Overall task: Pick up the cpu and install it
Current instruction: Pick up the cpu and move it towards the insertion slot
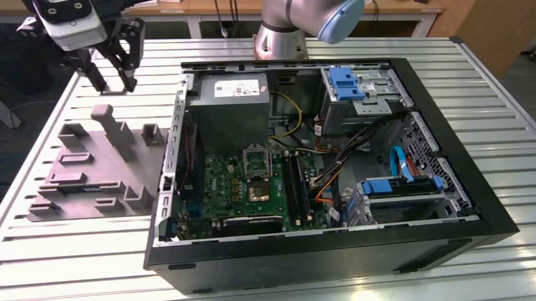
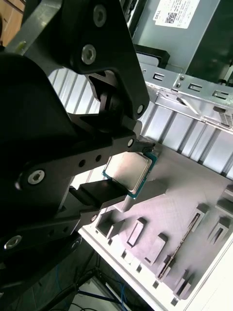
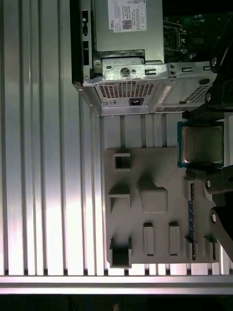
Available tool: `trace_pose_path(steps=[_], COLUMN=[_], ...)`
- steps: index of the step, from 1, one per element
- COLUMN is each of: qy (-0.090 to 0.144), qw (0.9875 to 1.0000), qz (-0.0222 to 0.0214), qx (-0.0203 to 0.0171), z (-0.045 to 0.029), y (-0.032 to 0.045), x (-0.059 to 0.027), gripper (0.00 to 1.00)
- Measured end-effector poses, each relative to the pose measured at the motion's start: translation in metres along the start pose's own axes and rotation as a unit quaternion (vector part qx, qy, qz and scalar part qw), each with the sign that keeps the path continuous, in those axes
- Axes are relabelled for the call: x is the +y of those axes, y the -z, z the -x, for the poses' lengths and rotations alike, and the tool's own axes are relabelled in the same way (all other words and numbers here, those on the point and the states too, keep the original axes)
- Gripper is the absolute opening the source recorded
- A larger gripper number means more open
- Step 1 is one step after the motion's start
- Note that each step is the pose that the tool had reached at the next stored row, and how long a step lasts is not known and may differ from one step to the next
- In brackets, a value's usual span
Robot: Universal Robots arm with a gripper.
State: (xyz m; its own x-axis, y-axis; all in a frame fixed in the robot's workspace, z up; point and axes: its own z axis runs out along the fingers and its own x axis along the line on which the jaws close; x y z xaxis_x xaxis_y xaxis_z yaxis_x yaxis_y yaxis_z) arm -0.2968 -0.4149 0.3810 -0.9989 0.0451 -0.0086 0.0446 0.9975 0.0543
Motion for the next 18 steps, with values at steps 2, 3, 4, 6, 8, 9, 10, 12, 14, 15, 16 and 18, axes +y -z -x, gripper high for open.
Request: trace_pose_path(steps=[2,3,4,6,8,9,10,12,14,15,16,18], qy=[0.000,0.000,0.000,0.000,0.000,0.000,0.000,0.000,0.000,0.000,0.000,0.000], qw=[1.0000,1.0000,1.0000,1.0000,1.0000,1.0000,1.0000,1.0000,1.0000,1.0000,1.0000,1.0000], qz=[0.0000,-0.0001,0.0000,0.0000,-0.0001,-0.0001,0.0000,0.0000,0.0000,0.0000,-0.0001,0.0000], qx=[0.0001,0.0000,0.0000,0.0000,0.0000,0.0000,0.0000,0.0000,0.0001,0.0001,0.0000,0.0001], z=[0.0030,0.0046,0.0058,0.0072,0.0074,0.0077,0.0078,0.0081,0.0088,0.0092,0.0098,0.0113], y=[0.0000,0.0000,0.0000,0.0000,0.0000,0.0000,-0.0001,-0.0001,-0.0001,0.0000,-0.0001,-0.0001], x=[0.0001,0.0002,0.0002,0.0003,0.0003,0.0003,0.0003,0.0004,0.0004,0.0004,0.0004,0.0005], gripper=[0.47,0.47,0.47,0.47,0.47,0.47,0.47,0.47,0.47,0.47,0.47,0.47])
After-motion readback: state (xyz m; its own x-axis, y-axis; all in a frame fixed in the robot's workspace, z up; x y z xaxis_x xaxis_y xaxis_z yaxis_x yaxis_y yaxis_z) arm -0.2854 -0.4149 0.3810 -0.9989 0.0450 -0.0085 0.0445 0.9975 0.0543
